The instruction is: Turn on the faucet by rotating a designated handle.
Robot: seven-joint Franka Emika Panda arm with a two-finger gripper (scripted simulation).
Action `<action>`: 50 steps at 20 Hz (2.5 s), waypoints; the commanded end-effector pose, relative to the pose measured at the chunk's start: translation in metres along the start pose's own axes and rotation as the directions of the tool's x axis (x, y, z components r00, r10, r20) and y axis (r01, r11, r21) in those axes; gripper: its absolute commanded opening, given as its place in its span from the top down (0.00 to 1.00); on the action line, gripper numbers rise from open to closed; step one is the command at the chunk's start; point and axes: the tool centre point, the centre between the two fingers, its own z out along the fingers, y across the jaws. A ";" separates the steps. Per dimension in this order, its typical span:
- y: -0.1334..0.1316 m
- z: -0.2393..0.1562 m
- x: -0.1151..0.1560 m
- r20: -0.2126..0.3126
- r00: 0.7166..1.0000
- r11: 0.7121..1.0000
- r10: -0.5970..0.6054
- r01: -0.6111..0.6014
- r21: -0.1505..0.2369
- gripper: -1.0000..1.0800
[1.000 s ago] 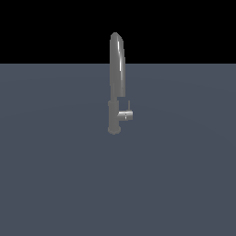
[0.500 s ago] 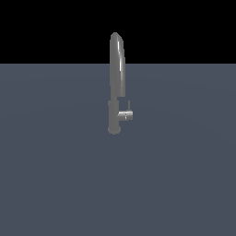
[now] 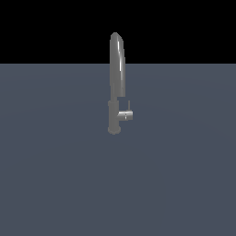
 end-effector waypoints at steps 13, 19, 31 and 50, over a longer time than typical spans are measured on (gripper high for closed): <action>-0.002 0.018 0.087 0.212 0.964 0.970 0.158 -0.192 0.151 1.00; 0.000 0.031 0.122 0.308 0.928 0.938 0.211 -0.281 0.202 1.00; 0.010 0.068 0.191 0.505 0.815 0.842 0.284 -0.464 0.276 1.00; 0.033 0.162 0.286 0.804 0.522 0.588 0.286 -0.758 0.283 1.00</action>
